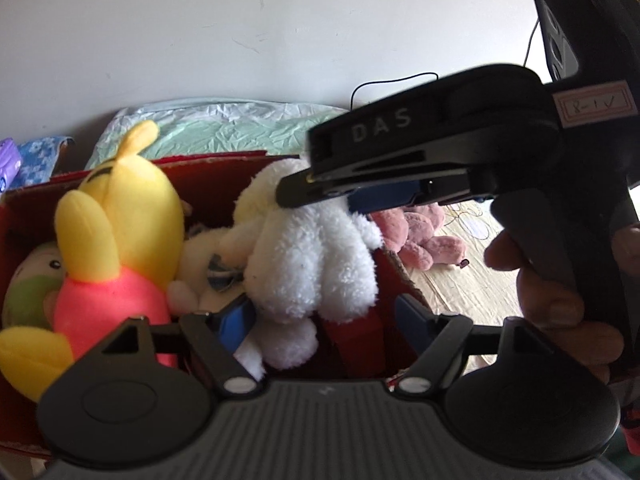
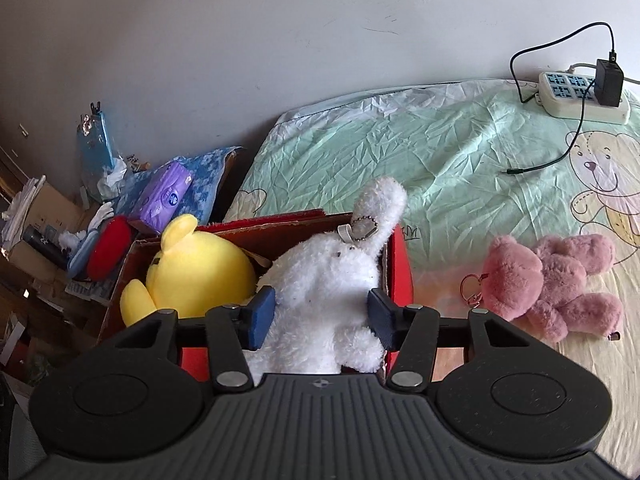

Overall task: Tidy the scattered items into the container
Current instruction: 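Lower the white bear plush into the box beside the yellow plush, then open the right gripper and raise it out of the box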

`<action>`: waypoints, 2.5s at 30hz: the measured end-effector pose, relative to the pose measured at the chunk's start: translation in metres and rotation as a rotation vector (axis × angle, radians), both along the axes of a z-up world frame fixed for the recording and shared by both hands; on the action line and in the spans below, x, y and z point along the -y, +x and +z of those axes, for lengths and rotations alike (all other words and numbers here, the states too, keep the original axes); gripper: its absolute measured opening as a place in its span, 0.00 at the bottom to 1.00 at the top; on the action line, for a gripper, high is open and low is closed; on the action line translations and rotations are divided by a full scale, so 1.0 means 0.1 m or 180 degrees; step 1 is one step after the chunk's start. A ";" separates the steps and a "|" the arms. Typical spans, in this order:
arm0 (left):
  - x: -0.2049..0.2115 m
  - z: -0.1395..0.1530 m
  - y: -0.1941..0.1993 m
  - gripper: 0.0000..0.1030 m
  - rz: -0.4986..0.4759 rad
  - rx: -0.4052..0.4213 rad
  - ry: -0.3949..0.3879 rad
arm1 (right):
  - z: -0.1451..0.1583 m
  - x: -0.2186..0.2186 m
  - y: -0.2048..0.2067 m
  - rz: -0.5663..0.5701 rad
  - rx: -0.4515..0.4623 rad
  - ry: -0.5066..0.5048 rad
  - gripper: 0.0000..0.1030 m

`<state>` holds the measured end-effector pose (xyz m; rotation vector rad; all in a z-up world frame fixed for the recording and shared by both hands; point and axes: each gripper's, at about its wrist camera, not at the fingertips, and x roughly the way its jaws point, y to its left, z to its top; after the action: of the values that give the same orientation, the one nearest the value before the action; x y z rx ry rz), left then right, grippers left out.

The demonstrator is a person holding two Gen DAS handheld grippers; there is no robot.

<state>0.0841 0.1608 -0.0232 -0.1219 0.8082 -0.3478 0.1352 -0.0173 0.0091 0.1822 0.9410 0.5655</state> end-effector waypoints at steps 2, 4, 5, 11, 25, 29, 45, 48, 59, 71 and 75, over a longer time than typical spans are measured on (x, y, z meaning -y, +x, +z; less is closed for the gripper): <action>-0.01 0.02 -0.02 0.73 0.0021 0.0064 0.0010 | 0.01 0.01 -0.01 -0.0001 -0.0019 0.0031 0.50; -0.04 0.02 -0.01 0.72 0.0034 0.0070 -0.0057 | 0.00 -0.02 0.00 0.0039 -0.0028 0.0010 0.50; -0.05 0.01 0.00 0.72 0.0022 0.0039 -0.0115 | -0.02 -0.04 0.00 0.0057 -0.0025 -0.0005 0.49; 0.10 -0.04 0.01 0.70 -0.0012 0.0028 0.0006 | -0.06 -0.15 0.04 0.0259 0.0084 -0.0119 0.48; 0.17 -0.03 0.11 0.73 0.0057 -0.0027 0.0044 | 0.03 -0.08 -0.05 0.0190 0.0109 -0.0198 0.49; 0.20 0.00 0.13 0.72 0.0098 -0.0039 0.0127 | 0.07 -0.04 -0.10 0.0119 0.0135 -0.0155 0.49; 0.20 -0.02 0.09 0.71 0.0212 -0.0055 0.0246 | -0.08 -0.08 -0.22 -0.0086 -0.0001 -0.0143 0.47; 0.20 -0.01 0.08 0.71 0.0229 -0.0069 0.0233 | -0.11 -0.08 -0.24 -0.0098 -0.0048 -0.0122 0.47; 0.21 0.02 -0.03 0.71 0.0241 -0.0046 0.0243 | -0.05 -0.05 -0.33 -0.0243 -0.0031 -0.0079 0.47; 0.25 0.06 -0.21 0.77 0.0292 -0.0031 0.0280 | 0.02 -0.06 -0.52 -0.0230 0.0018 -0.0058 0.47; 0.20 0.05 -0.25 0.77 0.0313 -0.0016 0.0333 | 0.01 -0.06 -0.57 -0.0244 0.0003 -0.0026 0.47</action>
<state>0.0588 0.1403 -0.0181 -0.0645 0.8207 -0.2121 0.0779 -0.0115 0.0101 0.2097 0.9313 0.4911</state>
